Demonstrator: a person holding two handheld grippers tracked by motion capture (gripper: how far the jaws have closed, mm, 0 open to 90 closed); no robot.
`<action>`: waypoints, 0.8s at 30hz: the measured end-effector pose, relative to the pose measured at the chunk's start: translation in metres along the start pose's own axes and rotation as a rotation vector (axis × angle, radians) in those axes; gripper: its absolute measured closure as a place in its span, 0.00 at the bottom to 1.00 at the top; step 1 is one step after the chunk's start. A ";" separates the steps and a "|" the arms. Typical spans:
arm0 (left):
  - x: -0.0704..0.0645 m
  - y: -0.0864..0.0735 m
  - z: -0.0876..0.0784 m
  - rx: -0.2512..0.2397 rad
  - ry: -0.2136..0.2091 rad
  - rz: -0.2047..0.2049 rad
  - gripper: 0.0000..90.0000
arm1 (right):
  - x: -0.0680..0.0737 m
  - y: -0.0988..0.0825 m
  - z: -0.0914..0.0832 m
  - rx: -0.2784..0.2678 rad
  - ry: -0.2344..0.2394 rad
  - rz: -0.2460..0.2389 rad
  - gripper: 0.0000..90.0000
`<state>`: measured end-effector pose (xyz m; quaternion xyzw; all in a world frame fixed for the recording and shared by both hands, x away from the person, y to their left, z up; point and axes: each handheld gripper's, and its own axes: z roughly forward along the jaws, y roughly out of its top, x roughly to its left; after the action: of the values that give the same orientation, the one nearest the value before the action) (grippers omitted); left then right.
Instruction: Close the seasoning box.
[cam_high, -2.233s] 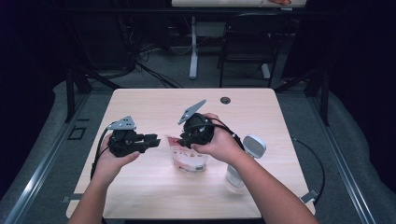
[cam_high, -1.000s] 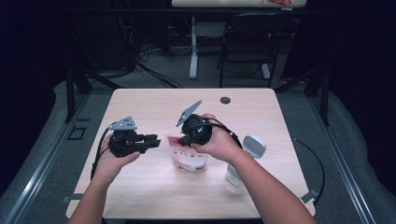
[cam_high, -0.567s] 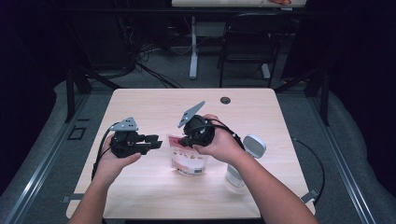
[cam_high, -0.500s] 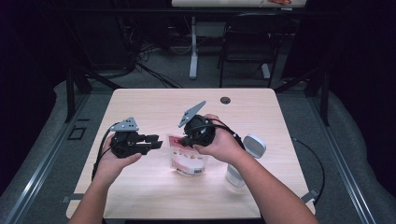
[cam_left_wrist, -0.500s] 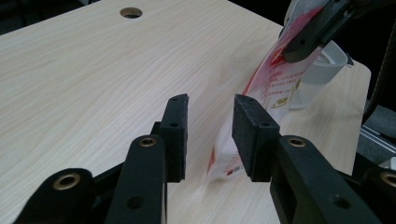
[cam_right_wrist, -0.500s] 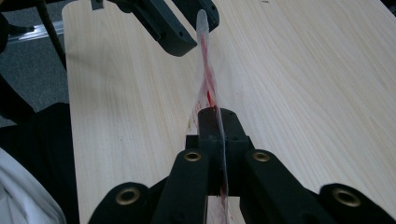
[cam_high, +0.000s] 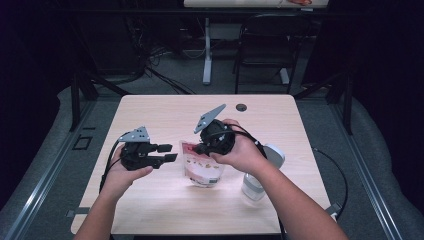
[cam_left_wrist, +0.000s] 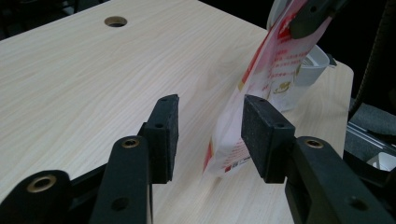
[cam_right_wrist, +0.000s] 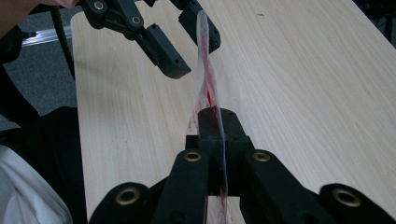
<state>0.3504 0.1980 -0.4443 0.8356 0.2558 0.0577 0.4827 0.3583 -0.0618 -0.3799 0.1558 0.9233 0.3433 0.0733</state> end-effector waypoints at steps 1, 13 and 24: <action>0.000 0.000 0.000 -0.004 -0.007 -0.002 0.62 | 0.000 0.000 -0.001 -0.005 -0.001 0.003 1.00; -0.004 -0.003 0.010 0.024 -0.037 0.040 0.57 | 0.000 0.005 -0.014 -0.020 -0.001 0.000 1.00; -0.007 -0.008 0.025 0.031 -0.083 0.037 0.54 | -0.001 0.005 -0.022 -0.018 -0.002 -0.005 1.00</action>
<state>0.3499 0.1776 -0.4629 0.8492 0.2209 0.0279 0.4789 0.3550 -0.0724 -0.3602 0.1530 0.9205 0.3514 0.0765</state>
